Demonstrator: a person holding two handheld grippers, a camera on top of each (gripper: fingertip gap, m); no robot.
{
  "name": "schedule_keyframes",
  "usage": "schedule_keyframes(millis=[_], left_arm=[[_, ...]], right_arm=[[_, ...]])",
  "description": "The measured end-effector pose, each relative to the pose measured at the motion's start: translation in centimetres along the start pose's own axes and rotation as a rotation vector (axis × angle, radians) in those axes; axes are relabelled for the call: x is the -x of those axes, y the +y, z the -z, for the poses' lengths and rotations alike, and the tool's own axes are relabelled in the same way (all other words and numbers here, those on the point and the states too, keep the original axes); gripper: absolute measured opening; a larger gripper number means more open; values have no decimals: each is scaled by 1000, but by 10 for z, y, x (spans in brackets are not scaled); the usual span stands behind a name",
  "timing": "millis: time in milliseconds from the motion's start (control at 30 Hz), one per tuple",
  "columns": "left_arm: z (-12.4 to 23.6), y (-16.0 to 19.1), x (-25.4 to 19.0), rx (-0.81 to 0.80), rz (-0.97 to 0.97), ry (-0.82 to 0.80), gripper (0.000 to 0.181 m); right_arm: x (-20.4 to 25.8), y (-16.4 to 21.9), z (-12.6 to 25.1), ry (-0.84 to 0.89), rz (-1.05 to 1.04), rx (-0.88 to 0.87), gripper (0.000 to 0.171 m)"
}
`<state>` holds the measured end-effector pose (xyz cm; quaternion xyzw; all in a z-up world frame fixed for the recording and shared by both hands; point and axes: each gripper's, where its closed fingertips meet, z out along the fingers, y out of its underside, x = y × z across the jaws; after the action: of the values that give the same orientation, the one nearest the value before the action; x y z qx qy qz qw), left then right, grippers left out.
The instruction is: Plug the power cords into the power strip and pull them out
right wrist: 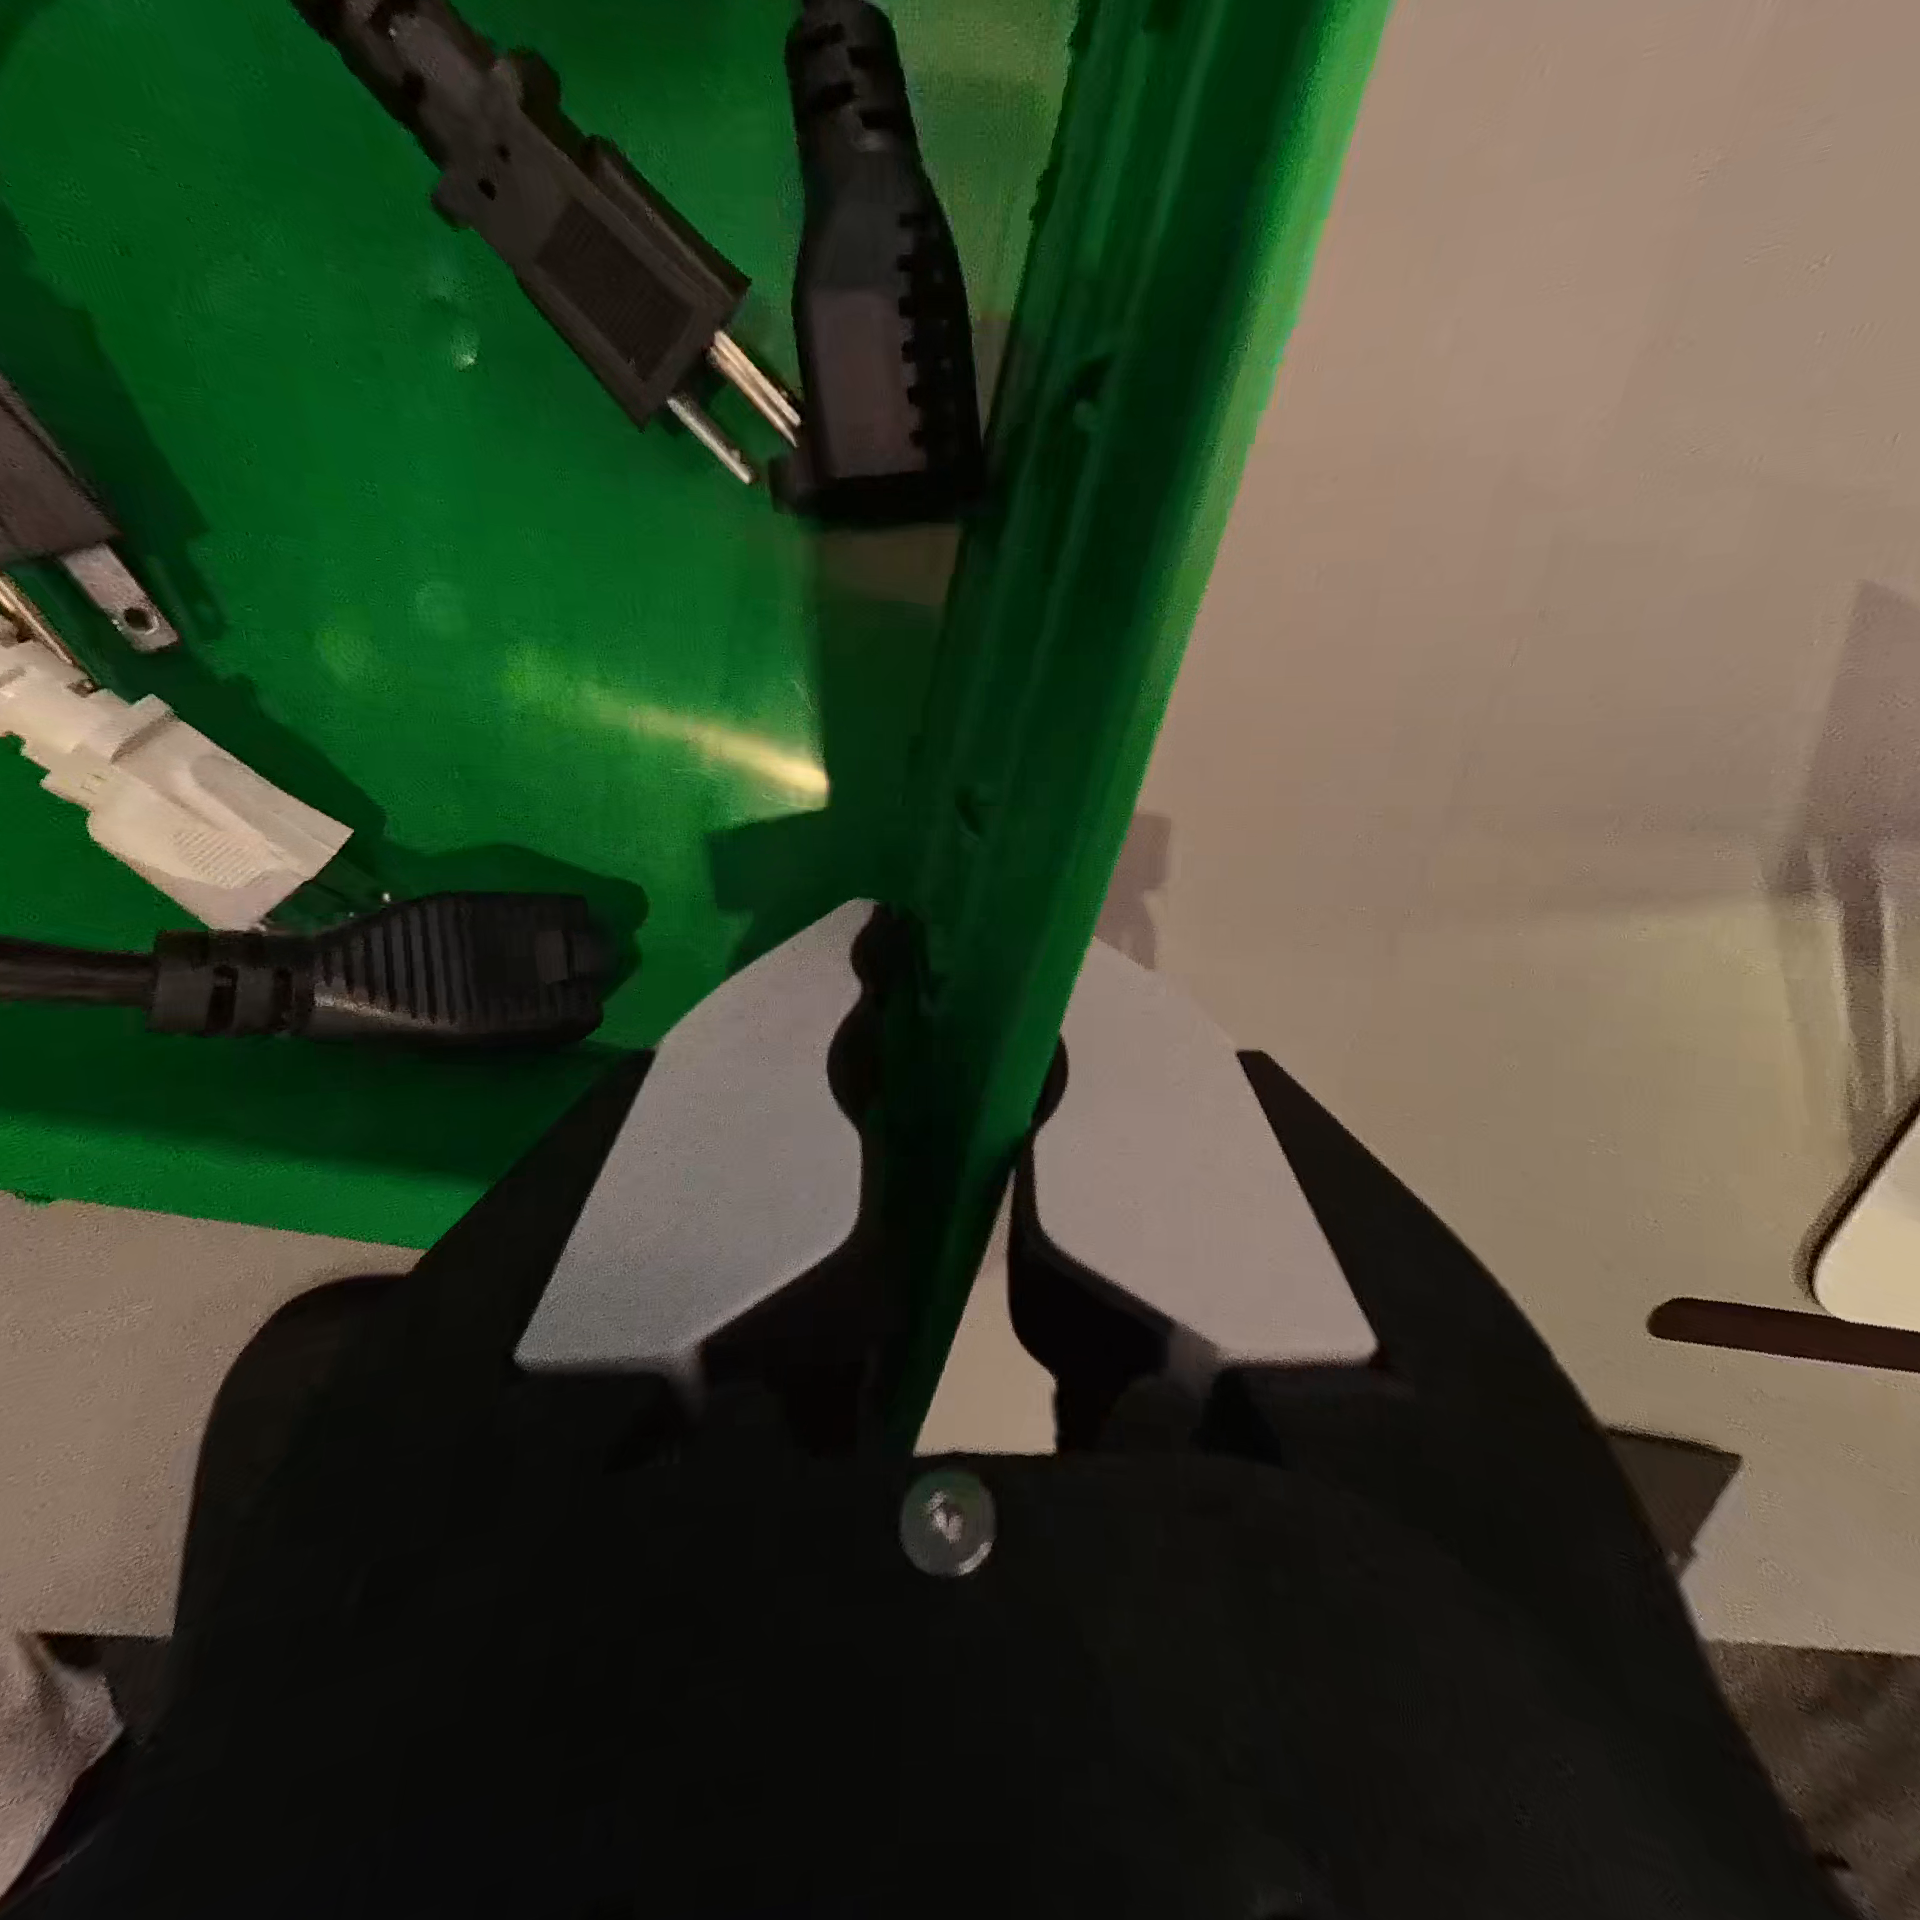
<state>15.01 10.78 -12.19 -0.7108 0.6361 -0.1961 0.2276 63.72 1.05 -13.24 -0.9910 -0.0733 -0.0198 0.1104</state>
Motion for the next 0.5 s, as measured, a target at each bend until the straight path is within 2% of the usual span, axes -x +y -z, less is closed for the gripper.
schedule_keyframes(millis=[100,167,200,300,400,500], left_arm=[[61,-21,13,-176,105,-74,71],[110,-14,36,-239,194,-207,70],[133,-2,48,-240,236,-278,69],[200,52,78,-205,346,-440,58],[270,125,105,-133,477,-627,44],[335,212,115,-9,616,-762,52]], right_arm=[[-5,-3,-3,-32,-15,58,26],[-4,-3,-7,-78,-53,101,25],[-2,-3,-10,-107,-63,121,20],[3,-2,-11,-185,-87,138,8],[4,-1,-11,-197,-74,139,6],[16,12,-9,-218,-57,189,8]])
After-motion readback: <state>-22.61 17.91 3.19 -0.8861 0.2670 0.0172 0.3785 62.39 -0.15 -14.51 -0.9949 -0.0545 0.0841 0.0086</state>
